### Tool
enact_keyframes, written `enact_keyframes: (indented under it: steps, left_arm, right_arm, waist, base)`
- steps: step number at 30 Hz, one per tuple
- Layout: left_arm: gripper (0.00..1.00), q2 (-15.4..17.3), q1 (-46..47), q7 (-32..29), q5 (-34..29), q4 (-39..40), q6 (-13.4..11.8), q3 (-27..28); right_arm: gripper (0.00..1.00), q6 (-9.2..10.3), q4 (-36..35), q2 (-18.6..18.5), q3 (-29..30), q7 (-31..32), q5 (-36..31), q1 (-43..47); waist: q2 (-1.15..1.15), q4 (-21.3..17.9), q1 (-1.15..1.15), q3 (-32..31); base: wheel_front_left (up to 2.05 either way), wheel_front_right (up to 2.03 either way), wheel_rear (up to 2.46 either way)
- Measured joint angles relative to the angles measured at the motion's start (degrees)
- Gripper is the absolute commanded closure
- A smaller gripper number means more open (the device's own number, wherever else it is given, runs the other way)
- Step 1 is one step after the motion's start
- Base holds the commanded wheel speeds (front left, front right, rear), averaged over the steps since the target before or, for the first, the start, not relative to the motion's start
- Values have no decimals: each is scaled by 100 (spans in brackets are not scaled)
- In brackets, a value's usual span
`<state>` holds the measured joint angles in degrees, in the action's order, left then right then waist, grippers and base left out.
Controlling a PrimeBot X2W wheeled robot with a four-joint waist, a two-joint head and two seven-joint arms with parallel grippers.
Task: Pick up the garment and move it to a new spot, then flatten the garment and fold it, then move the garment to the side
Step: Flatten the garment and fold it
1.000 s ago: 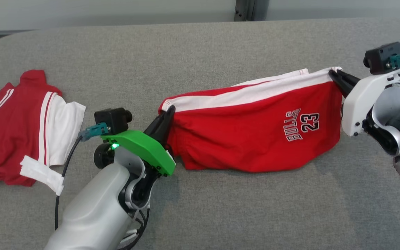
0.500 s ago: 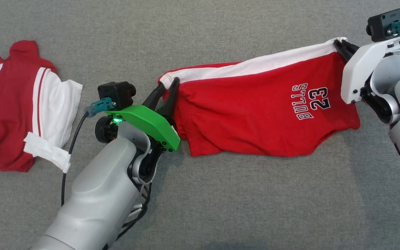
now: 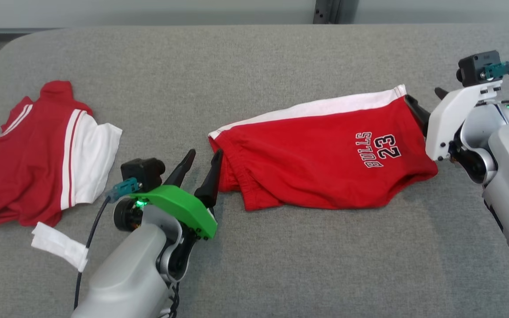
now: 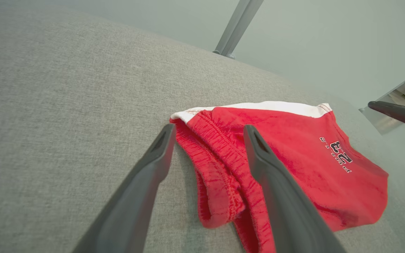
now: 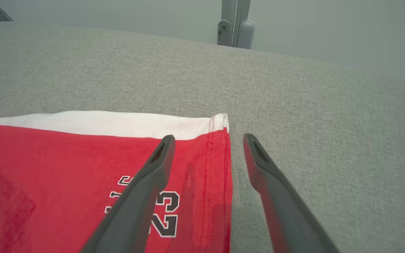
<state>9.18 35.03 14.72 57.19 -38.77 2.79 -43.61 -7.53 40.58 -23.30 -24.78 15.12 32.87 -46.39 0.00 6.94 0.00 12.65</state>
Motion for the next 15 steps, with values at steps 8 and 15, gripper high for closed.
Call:
enact_keyframes:
  steps: [8,15]
  left_arm:
    - [0,231,-955,34,-861,1171,-260,778]
    - [0,112,-2166,43,-2040,2442,-426,1778]
  right_arm:
    - [0,1,309,-257,365,194,261,667]
    - [0,0,587,-230,953,200,304,871]
  waist:
    - [0,117,0,-617]
    - [0,420,0,-770]
  base:
    - [0,0,0]
    - [0,0,0]
